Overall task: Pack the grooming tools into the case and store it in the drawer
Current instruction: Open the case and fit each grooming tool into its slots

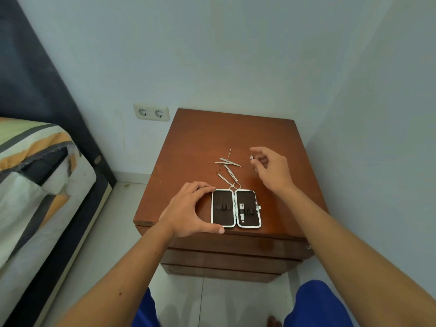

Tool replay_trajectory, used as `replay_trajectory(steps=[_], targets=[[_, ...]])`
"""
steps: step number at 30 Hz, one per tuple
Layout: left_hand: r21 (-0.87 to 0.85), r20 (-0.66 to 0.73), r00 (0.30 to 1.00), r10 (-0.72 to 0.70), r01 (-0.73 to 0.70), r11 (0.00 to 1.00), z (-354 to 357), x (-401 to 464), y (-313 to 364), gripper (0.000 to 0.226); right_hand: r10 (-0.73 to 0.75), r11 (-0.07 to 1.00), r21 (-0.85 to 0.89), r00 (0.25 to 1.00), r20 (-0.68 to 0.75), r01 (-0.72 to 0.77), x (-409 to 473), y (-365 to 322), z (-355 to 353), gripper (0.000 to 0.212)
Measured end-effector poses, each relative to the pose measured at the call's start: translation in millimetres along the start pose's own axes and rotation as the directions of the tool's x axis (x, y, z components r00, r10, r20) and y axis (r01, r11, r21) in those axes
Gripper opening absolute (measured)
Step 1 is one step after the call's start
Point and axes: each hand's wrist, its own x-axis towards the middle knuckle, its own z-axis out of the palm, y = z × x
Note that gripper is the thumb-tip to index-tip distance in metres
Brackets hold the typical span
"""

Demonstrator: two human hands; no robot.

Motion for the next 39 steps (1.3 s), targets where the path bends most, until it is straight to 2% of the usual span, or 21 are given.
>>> replay_trajectory(steps=[4,9,14,20,25,29,32,39], targets=[[0.008,-0.003,1.000,-0.001,0.001,1.000,0.5,0.2,0.0,0.113,0.066,0.968,0.225,0.976,0.209,-0.114,-37.4,-5.5,-13.8,0.022],[0.008,-0.017,1.000,0.006,-0.006,1.000,0.5,-0.9,2.7,0.113,0.044,0.973,0.203,0.948,0.316,-0.113,-57.5,9.7,-10.5,0.020],[0.004,-0.004,1.000,-0.006,0.006,1.000,-0.2,-1.6,3.0,0.114,0.012,0.986,0.153,0.933,0.359,-0.072,-67.2,16.1,-14.1,0.020],[0.006,-0.002,1.000,-0.012,0.012,1.000,-0.7,-1.5,2.4,0.115,0.059,0.935,0.320,0.958,0.282,-0.152,-73.7,19.6,-10.4,0.022],[0.002,0.007,1.000,-0.010,0.010,1.000,-0.5,-1.2,3.0,0.116,0.050,0.969,0.217,0.952,0.301,-0.119,-78.0,22.0,-10.4,0.019],[0.004,0.004,1.000,-0.006,0.006,1.000,-0.7,-1.1,3.4,0.116,-0.033,0.997,0.081,0.960,0.277,0.011,-85.2,19.4,-17.1,0.021],[0.001,0.003,1.000,-0.007,0.007,1.000,-0.2,-1.2,3.1,0.116,-0.130,0.989,-0.030,0.942,0.311,0.146,-88.1,14.0,-18.0,0.021],[0.013,0.008,1.000,-0.013,0.013,1.000,-0.4,-1.0,3.8,0.116,-0.140,0.943,-0.209,0.879,0.457,0.259,-94.3,8.2,-27.9,0.048]])
